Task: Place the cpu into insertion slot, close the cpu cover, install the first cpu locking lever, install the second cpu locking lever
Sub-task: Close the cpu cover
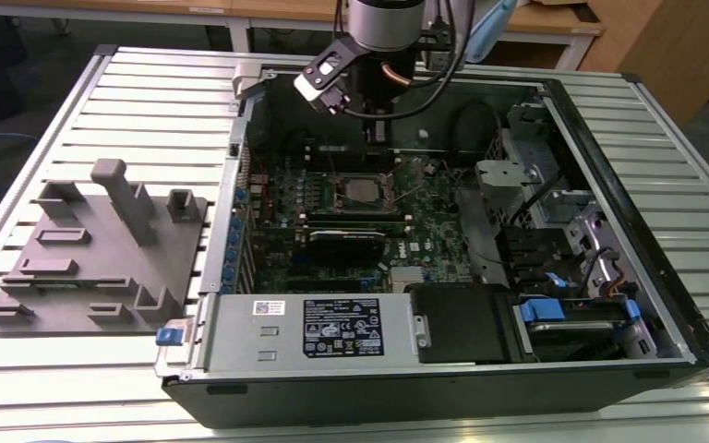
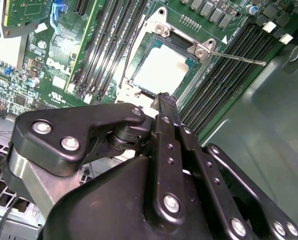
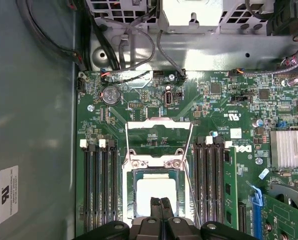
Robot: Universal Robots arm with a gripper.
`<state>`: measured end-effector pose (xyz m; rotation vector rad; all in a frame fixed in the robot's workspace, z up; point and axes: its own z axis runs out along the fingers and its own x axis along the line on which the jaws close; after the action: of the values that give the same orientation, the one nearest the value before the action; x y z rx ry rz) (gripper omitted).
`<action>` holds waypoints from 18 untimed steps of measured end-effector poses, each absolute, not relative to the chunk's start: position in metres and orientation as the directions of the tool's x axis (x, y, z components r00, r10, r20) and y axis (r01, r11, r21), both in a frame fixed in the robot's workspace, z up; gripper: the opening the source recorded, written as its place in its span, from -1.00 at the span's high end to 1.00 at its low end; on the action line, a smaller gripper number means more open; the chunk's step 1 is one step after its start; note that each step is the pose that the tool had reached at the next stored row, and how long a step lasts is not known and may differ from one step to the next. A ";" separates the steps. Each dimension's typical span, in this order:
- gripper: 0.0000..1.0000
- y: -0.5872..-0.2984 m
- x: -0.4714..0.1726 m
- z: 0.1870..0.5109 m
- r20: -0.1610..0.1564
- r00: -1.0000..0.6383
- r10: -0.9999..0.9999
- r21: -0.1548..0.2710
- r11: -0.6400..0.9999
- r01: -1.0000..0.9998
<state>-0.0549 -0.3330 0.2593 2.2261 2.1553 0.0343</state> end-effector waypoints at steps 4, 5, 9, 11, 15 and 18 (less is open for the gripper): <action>0.80 -0.333 -0.054 0.259 -0.014 0.033 0.999 0.046 -0.032 0.998; 0.80 -0.333 -0.054 0.259 -0.014 0.033 0.999 0.046 -0.032 0.998; 0.80 -0.333 -0.053 0.259 -0.014 0.033 0.999 0.046 -0.032 0.998; 0.80 -0.333 -0.053 0.259 -0.014 0.033 0.999 0.046 -0.032 0.998; 0.80 -0.333 -0.051 0.259 -0.014 0.033 0.999 0.046 -0.032 0.998; 0.80 -0.333 -0.050 0.259 -0.014 0.033 0.999 0.046 -0.032 0.998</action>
<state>-0.0495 -0.3330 0.2592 2.2261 2.1552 0.0343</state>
